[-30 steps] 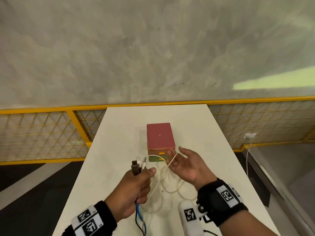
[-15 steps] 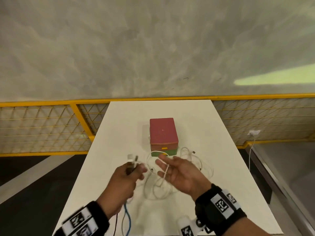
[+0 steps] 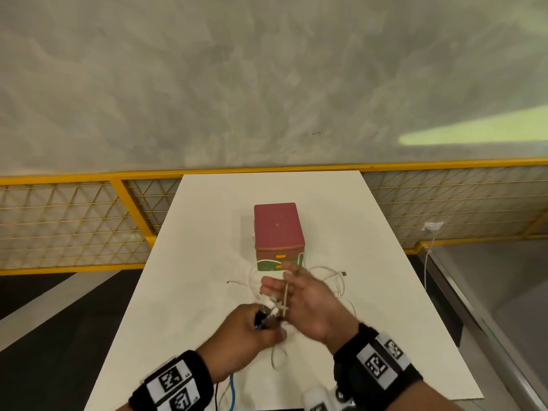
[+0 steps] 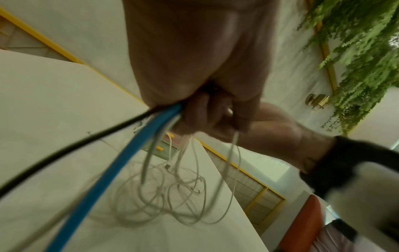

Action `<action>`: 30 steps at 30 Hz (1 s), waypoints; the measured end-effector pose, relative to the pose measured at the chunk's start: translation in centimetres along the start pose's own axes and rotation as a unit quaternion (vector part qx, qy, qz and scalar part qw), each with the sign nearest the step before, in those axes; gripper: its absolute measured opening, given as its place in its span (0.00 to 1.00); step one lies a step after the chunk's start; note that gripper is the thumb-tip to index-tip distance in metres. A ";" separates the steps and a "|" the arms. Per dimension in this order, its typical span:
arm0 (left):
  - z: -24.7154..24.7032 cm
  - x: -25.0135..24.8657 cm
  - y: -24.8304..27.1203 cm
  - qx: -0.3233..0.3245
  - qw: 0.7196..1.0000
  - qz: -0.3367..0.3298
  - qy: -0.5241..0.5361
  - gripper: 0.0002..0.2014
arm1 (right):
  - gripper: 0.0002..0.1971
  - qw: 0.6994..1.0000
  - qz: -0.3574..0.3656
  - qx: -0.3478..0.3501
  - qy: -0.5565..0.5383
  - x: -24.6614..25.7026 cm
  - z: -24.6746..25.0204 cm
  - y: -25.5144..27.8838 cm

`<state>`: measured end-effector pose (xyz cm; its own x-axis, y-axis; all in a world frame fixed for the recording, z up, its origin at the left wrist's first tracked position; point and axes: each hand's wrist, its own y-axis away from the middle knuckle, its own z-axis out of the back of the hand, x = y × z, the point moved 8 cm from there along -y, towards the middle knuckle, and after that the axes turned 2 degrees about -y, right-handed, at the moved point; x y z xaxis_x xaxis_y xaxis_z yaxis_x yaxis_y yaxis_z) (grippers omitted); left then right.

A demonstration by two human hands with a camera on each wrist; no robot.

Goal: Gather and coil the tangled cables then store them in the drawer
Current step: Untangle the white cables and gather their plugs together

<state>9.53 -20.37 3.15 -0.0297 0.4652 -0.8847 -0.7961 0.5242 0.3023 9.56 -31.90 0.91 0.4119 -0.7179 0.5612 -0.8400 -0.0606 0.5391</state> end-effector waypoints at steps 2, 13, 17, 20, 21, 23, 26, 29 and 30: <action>-1.1 0.2 1.8 0.108 0.994 0.007 -0.020 0.15 | 0.13 0.999 0.033 -0.016 -0.026 2.7 0.7 -0.7; 6.1 2.3 3.3 -0.096 0.986 0.054 0.126 0.17 | 0.17 0.998 0.042 -0.033 0.032 3.0 1.4 -1.5; 5.0 -1.8 0.4 -0.148 0.978 -0.022 0.146 0.09 | 0.18 0.999 0.030 0.003 0.042 0.2 -0.6 -0.7; 2.7 -2.5 -1.3 -0.136 0.985 -0.032 0.104 0.07 | 0.21 0.999 0.029 0.023 0.028 -0.7 -1.5 -0.4; 2.4 -2.3 -1.6 -0.138 0.985 -0.025 0.099 0.06 | 0.23 0.999 0.027 0.022 0.025 -0.7 -1.4 -0.5; 1.6 -2.0 -1.7 -0.118 0.987 -0.014 0.111 0.04 | 0.22 0.999 0.017 0.012 0.032 -0.8 -0.7 -0.5; 0.0 -1.6 -0.2 -0.024 0.995 0.016 0.093 0.10 | 0.21 0.999 0.012 -0.022 0.046 -0.3 0.6 -0.5; -1.6 -1.0 2.5 0.126 0.991 0.031 0.019 0.08 | 0.20 0.998 0.025 -0.059 0.020 1.0 2.5 -1.2; -1.8 -0.2 3.4 0.163 0.986 0.033 -0.023 0.06 | 0.20 0.997 0.024 -0.067 0.016 1.1 3.0 -1.3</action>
<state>5.74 -20.01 3.75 -0.0424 0.5340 -0.8444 -0.5574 0.6888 0.4636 10.06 -34.68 -1.08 0.3854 -0.6957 0.6062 -0.8051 0.0674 0.5893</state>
